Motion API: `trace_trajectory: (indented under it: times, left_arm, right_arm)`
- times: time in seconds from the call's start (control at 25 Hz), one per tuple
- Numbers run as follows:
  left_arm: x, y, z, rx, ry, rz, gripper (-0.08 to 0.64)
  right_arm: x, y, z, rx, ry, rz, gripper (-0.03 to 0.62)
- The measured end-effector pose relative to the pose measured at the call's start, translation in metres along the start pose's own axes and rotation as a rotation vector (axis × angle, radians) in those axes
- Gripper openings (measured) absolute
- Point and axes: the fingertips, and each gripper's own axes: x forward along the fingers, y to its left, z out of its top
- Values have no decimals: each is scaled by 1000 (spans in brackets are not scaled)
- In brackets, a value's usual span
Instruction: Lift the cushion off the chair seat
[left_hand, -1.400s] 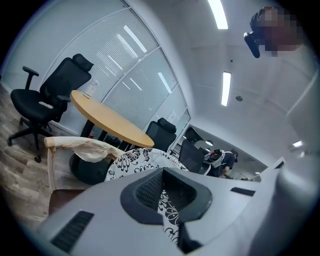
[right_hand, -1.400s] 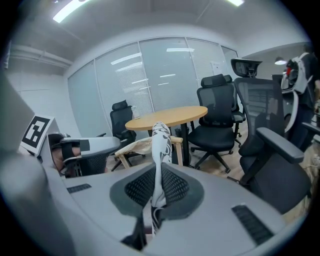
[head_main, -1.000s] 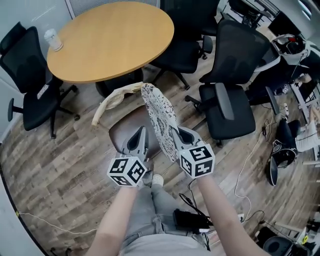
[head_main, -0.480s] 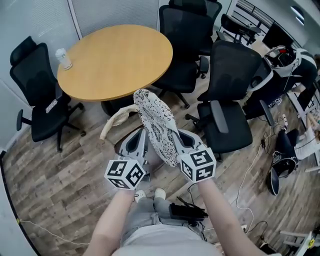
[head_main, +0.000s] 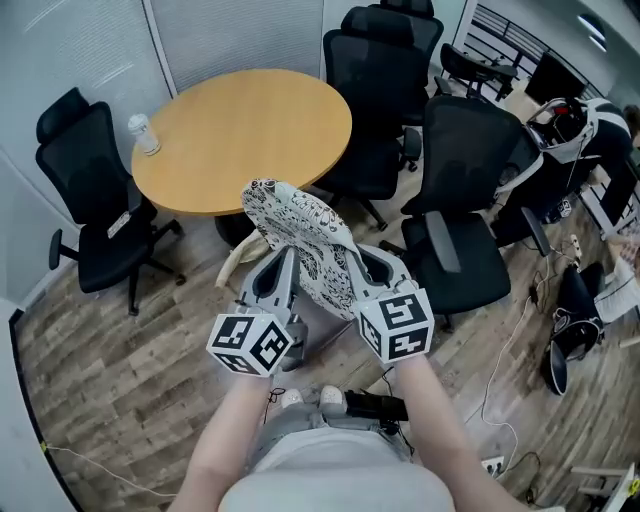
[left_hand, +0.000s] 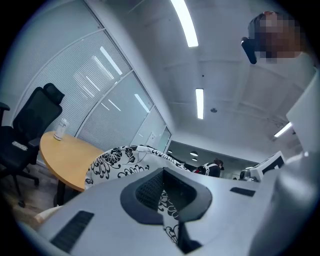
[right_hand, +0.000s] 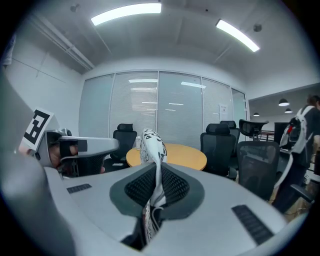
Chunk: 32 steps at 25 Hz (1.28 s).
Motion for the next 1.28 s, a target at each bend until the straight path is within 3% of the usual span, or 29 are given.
trace_trajectory:
  times: [0.48,1.28]
  left_arm:
    - [-10,-22,41,-11,-109,-7,3]
    - [-20,-25,50,-27,-140,1,3]
  right_arm:
    - [-25,7,49,56,-84,-57,38]
    - [-39,15,57,67,-97,-94,37]
